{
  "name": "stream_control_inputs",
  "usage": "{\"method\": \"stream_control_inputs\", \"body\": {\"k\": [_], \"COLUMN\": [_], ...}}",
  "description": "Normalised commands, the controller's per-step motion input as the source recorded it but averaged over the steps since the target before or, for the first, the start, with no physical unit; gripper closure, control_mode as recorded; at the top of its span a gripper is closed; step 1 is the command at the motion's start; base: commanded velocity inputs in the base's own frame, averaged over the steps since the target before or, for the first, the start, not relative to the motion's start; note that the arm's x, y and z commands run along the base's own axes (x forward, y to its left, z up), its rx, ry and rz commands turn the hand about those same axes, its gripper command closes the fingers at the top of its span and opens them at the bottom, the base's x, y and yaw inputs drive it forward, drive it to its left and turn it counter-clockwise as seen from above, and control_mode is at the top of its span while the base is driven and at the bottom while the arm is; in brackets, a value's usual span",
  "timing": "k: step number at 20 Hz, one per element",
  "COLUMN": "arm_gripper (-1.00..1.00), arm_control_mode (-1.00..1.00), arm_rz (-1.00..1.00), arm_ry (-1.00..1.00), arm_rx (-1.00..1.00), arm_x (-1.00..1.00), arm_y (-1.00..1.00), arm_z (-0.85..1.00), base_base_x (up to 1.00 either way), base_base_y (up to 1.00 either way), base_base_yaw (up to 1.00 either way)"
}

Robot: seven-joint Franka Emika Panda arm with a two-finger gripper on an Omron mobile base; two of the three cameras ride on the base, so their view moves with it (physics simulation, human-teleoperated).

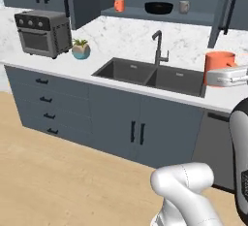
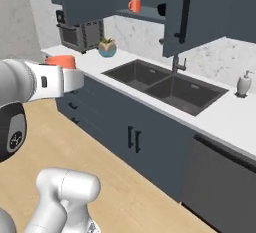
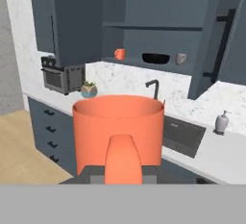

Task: Gather all objects into one cabinet and sort the glasses and bowls to opposite sides.

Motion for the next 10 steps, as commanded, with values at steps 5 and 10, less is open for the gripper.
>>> {"method": "stream_control_inputs", "body": {"k": [5,10], "arm_gripper": [1.00,1.00], "arm_control_mode": [1.00,1.00], "arm_rz": [0.00,0.00], "arm_ry": [0.00,0.00], "arm_rx": [0.00,0.00], "arm_x": [0.00,0.00], "arm_y": [0.00,0.00], "arm_z": [0.00,0.00], "base_base_x": [0.71,0.76], "base_base_y": [0.65,0.51], "base_base_yaw": [0.06,-0.19]}}
